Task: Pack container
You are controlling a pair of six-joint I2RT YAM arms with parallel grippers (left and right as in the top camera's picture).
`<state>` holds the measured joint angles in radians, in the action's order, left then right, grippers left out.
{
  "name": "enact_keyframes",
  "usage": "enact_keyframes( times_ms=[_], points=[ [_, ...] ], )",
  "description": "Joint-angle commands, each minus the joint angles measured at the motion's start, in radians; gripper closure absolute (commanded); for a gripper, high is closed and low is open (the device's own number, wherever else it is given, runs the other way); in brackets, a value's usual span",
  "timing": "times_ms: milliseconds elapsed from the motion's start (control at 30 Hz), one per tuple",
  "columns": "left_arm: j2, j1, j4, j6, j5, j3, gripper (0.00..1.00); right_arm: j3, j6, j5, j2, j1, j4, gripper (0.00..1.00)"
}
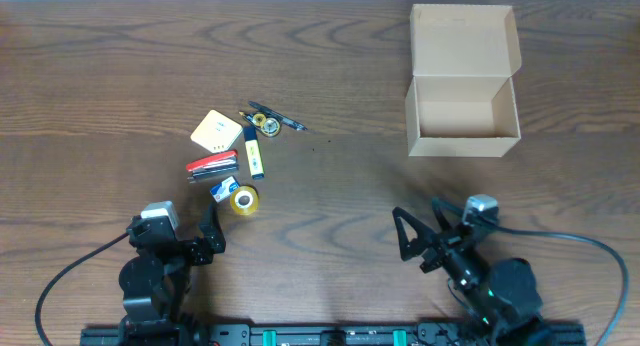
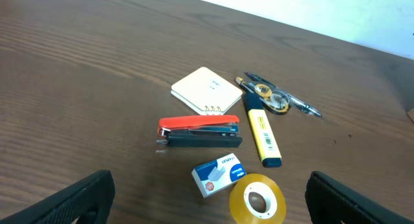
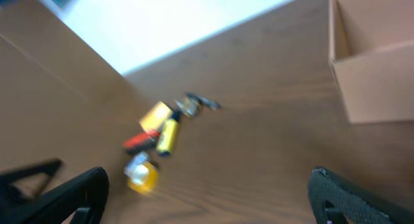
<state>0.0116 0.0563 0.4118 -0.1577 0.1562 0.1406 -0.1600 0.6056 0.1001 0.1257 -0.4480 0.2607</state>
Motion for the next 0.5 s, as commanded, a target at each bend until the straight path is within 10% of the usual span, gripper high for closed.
enact_keyframes(
  times_ms=[0, 467],
  points=[
    [-0.008, 0.002, 0.002, 0.0, -0.009, -0.02, 0.05, -0.05, -0.131, 0.005, 0.095, 0.018, -0.004, 0.01],
    [-0.008, 0.002, 0.002, 0.0, -0.009, -0.02, 0.04, -0.444, -0.444, 0.001, 0.714, 0.073, 0.014, 0.01]
  ],
)
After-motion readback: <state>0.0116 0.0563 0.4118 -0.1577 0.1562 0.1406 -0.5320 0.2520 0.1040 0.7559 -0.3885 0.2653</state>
